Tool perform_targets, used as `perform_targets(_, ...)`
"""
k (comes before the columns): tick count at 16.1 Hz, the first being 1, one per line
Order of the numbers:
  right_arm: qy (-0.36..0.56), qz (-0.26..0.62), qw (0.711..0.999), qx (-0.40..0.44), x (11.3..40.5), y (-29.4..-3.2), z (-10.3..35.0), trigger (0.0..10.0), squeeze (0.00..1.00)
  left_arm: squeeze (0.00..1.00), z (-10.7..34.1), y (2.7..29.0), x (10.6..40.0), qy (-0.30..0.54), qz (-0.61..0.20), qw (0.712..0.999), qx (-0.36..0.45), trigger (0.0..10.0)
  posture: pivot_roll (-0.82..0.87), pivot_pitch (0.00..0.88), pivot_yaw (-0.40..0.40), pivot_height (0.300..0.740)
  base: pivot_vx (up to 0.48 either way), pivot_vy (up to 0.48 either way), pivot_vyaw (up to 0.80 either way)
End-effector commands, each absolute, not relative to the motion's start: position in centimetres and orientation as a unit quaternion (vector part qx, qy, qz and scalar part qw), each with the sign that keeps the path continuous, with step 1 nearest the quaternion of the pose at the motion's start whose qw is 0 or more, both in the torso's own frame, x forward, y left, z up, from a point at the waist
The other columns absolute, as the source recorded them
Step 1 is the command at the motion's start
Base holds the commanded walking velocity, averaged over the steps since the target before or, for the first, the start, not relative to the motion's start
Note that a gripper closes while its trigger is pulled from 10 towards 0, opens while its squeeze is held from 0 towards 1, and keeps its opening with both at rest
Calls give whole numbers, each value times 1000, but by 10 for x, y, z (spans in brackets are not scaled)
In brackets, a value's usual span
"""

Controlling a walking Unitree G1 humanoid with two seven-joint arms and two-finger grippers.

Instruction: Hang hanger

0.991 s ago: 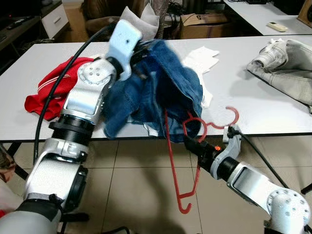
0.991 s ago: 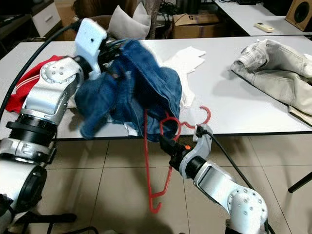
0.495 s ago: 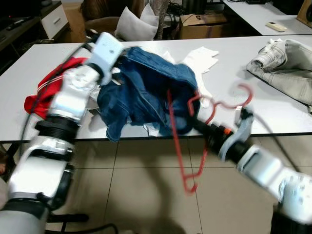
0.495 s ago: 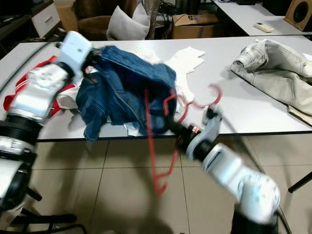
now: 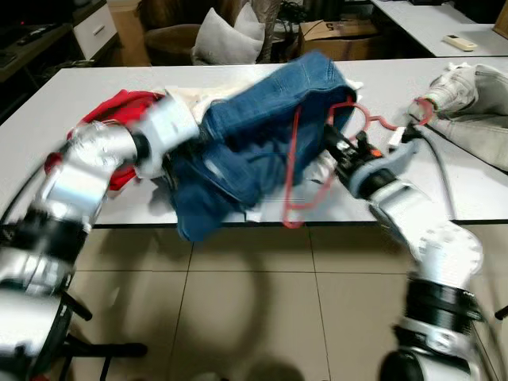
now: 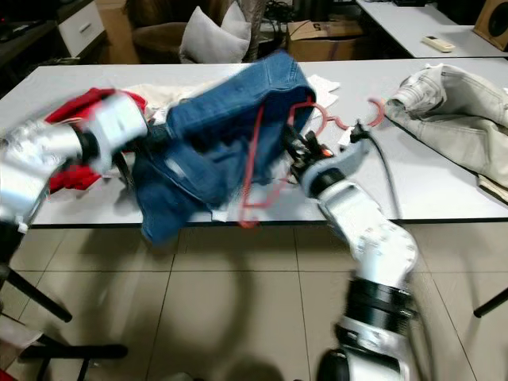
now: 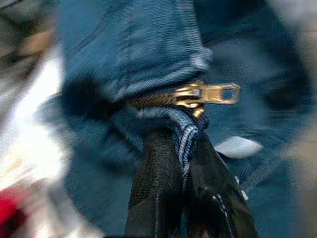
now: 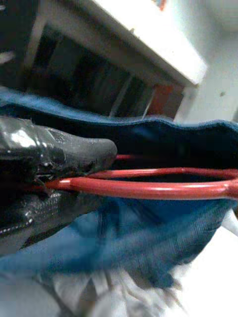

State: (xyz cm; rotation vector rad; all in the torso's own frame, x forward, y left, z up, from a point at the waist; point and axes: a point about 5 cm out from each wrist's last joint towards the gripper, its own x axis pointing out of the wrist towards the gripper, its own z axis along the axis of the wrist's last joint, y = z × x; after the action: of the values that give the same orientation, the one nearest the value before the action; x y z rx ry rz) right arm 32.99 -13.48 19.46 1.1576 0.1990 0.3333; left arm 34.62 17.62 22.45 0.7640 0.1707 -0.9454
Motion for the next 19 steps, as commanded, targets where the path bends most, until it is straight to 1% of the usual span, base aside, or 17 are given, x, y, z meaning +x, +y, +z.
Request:
perform_targets(1, 67, 139, 812, 563, 335, -143, 198, 10000, 0, 0, 226, 168, 339, 81, -484, 793, 361, 0, -85, 0, 80, 740, 0, 0, 0)
perform_targets(2, 66, 128, 795, 590, 343, -137, 192, 10000, 0, 0, 213, 161, 328, 97, -528, 753, 380, 0, -83, 0, 86, 740, 0, 0, 0)
perform_targets(3, 64, 122, 789, 599, 346, -136, 191, 10000, 0, 0, 209, 160, 325, 103, -539, 741, 387, 0, -83, 0, 86, 740, 0, 0, 0)
perform_targets(4, 56, 90, 787, 607, 356, -136, 185, 10000, 0, 0, 210, 152, 318, 101, -562, 734, 367, 0, -80, 0, 94, 740, 0, 0, 0)
perform_targets(6, 60, 64, 820, 565, 361, -136, 178, 10000, 0, 0, 225, 145, 312, 77, -582, 748, 310, 0, -77, 0, 97, 740, 0, 0, 0)
perform_targets(7, 60, 58, 827, 556, 361, -136, 176, 10000, 0, 0, 232, 141, 310, 64, -593, 753, 280, 0, -77, 0, 97, 740, 0, 0, 0)
perform_targets(8, 62, 49, 840, 537, 362, -135, 174, 10000, 0, 0, 245, 133, 308, 40, -609, 759, 226, 0, -77, 0, 97, 740, 0, 0, 0)
perform_targets(9, 65, 46, 848, 524, 363, -133, 172, 10000, 0, 0, 253, 127, 307, 22, -617, 763, 192, 0, -76, 0, 98, 740, 0, 0, 0)
perform_targets(11, 76, 45, 873, 479, 363, -121, 166, 10000, 0, 0, 273, 108, 312, -14, -620, 777, 106, 0, -77, 0, 100, 740, 0, 0, 0)
perform_targets(12, 79, 44, 879, 469, 363, -114, 163, 10000, 0, 0, 281, 97, 317, -18, -613, 788, 51, 0, -80, 0, 107, 740, 0, 0, 0)
perform_targets(13, 78, 41, 878, 471, 363, -111, 162, 10000, 0, 0, 285, 91, 318, -15, -614, 789, 21, 0, -82, 0, 110, 740, 0, 0, 0)
perform_targets(14, 72, 33, 871, 485, 364, -109, 162, 10000, 0, 0, 287, 83, 315, 4, -627, 779, -12, 0, -87, 0, 122, 740, 0, 0, 0)
perform_targets(15, 66, 32, 866, 494, 364, -109, 164, 10000, 0, 0, 284, 82, 314, 14, -631, 775, -1, 0, -87, 0, 122, 740, 0, 0, 0)
perform_targets(16, 38, 50, 848, 526, 364, -111, 175, 10000, 0, 0, 268, 89, 324, 41, -587, 805, 72, 0, -89, 0, 125, 740, 0, 0, 0)
perform_targets(17, 23, 62, 839, 540, 363, -112, 182, 10000, 0, 0, 260, 95, 331, 52, -555, 822, 114, 0, -89, 0, 125, 740, 0, 0, 0)
perform_targets(18, 9, 65, 841, 537, 360, -117, 185, 10000, 0, 0, 257, 108, 345, 54, -495, 856, 137, 0, -89, 0, 125, 740, 0, 0, 0)
perform_targets(19, 3, 61, 841, 538, 358, -122, 184, 10000, 0, 0, 260, 117, 351, 56, -465, 874, 129, 0, -96, 0, 131, 740, 0, 0, 0)
